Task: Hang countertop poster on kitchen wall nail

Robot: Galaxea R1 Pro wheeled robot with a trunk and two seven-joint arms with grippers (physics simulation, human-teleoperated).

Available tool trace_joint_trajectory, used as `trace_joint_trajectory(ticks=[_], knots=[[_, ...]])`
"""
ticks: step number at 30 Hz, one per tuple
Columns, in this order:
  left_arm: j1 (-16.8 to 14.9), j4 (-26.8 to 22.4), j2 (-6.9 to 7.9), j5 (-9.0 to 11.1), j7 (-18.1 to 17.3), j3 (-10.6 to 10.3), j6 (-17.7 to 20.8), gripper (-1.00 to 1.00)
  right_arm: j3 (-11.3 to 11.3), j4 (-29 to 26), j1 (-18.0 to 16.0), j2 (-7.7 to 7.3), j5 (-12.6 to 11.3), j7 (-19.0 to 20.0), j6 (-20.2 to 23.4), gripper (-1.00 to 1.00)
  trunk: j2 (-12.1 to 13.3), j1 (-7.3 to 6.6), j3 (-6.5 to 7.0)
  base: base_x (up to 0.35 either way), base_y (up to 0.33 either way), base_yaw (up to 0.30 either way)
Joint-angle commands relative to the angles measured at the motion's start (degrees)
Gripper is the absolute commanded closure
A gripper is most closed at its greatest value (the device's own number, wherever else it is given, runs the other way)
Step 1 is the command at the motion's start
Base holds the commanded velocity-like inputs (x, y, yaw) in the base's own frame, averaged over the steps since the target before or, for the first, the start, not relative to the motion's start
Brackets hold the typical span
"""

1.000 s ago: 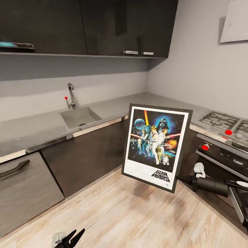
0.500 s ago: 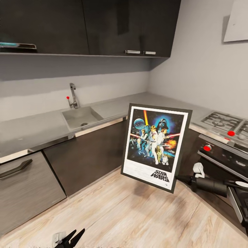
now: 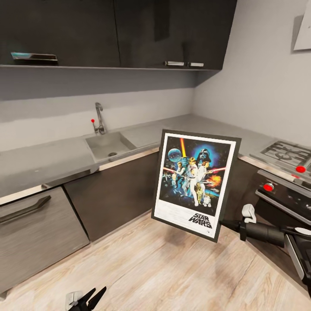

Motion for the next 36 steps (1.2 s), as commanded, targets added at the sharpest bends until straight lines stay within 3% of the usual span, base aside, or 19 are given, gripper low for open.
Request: trace_joint_trajectory(ticks=[1, 36], knots=[[0.0, 0.0, -0.01, 0.4, -0.1, -0.5, -0.3, -1.0, 0.0, 0.0, 0.0, 0.0, -0.2, 0.3, 0.8, 1.0, 0.4, -0.23, 0.13, 0.0, 0.0, 0.0], [0.0, 0.0, -0.01, 0.4, -0.1, -0.5, -0.3, -1.0, -0.1, 1.1, 0.0, 0.09, -0.3, 0.3, 0.8, 1.0, 14.4, -7.91, 6.41, 0.0, 0.0, 0.0]])
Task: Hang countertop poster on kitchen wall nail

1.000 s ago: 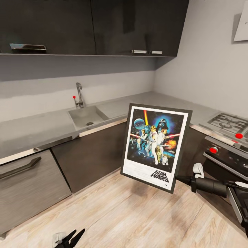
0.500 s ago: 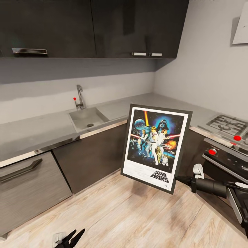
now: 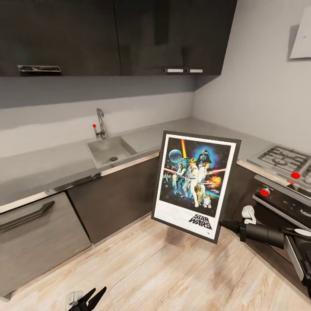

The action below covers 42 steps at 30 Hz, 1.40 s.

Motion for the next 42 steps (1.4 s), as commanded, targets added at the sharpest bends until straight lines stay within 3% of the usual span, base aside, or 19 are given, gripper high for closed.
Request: trace_joint_trajectory(ticks=[1, 42], knots=[[0.0, 0.0, 0.01, 0.4, -0.1, -0.5, -0.3, -1.0, 0.0, 0.0, 0.0, 0.0, -0.2, 0.3, 0.7, 1.0, 0.4, -0.22, 0.13, 0.0, 0.0, 0.0], [0.0, 0.0, 0.01, 0.4, 0.0, -0.6, -0.3, -1.0, 0.0, -0.1, 0.0, 0.0, -0.2, 0.3, 0.7, 1.0, 16.8, -9.23, 7.68, 0.0, 0.0, 0.0]])
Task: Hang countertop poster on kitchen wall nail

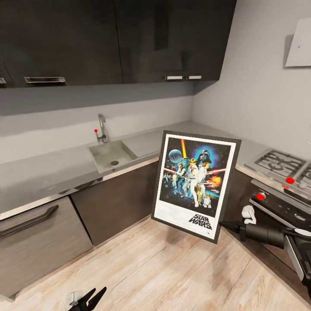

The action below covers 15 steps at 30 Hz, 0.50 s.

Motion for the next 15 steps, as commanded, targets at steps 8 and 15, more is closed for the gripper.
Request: trace_joint_trajectory(ticks=[8, 15], knots=[[0.0, 0.0, 0.01, 0.4, -0.1, -0.5, -0.3, -1.0, 0.0, 0.0, 0.0, 0.0, -0.1, 0.3, 0.7, 1.0, 3.2, -1.75, 2.04, 0.0, 0.0, 0.0], [0.0, 0.0, 0.01, 0.4, -0.1, -0.5, -0.3, -1.0, 0.0, 0.0, 0.0, 0.0, -0.1, 0.3, 0.7, 1.0, 6.0, -3.29, 3.64, 0.0, 0.0, 0.0]])
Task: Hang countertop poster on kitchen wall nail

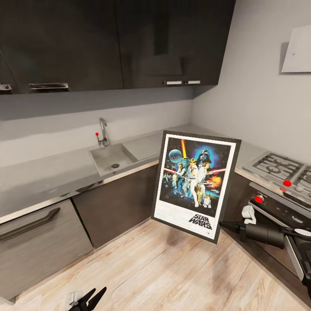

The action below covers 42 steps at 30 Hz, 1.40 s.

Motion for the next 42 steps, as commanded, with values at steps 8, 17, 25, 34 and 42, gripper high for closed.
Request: trace_joint_trajectory(ticks=[8, 17, 25, 34, 42], knots=[[0.0, 0.0, 0.01, 0.4, -0.1, -0.5, -0.3, -1.0, 0.0, 0.0, 0.0, 0.07, -0.2, 0.3, 0.7, 1.0, 3.2, -1.75, 1.4, 0.0, 0.0, 0.0], [0.0, 0.0, 0.01, 0.4, -0.1, -0.5, -0.3, -1.0, 0.0, 0.0, 0.0, 0.09, -0.2, 0.3, 0.7, 1.0, 6.8, -3.72, 3.01, 0.0, 0.0, 0.0], [0.0, 0.0, 0.01, 0.4, -0.1, -0.5, -0.3, -1.0, 0.0, 0.0, 0.0, 0.09, -0.2, 0.3, 0.7, 1.0, 10.0, -5.48, 4.45, 0.0, 0.0, 0.0], [0.0, 0.0, 0.01, 0.4, -0.1, -0.5, -0.2, -1.0, 0.0, 0.0, 0.0, 0.09, -0.2, 0.3, 0.7, 1.0, 13.6, -7.46, 6.07, 0.0, 0.0, 0.0], [0.0, 0.0, 0.01, 0.4, -0.1, -0.5, -0.2, -1.0, 0.0, 0.0, 0.0, 0.3, -0.2, 0.3, 0.7, 1.0, 13.6, -7.46, 6.07, 0.0, 0.0, 0.0]])
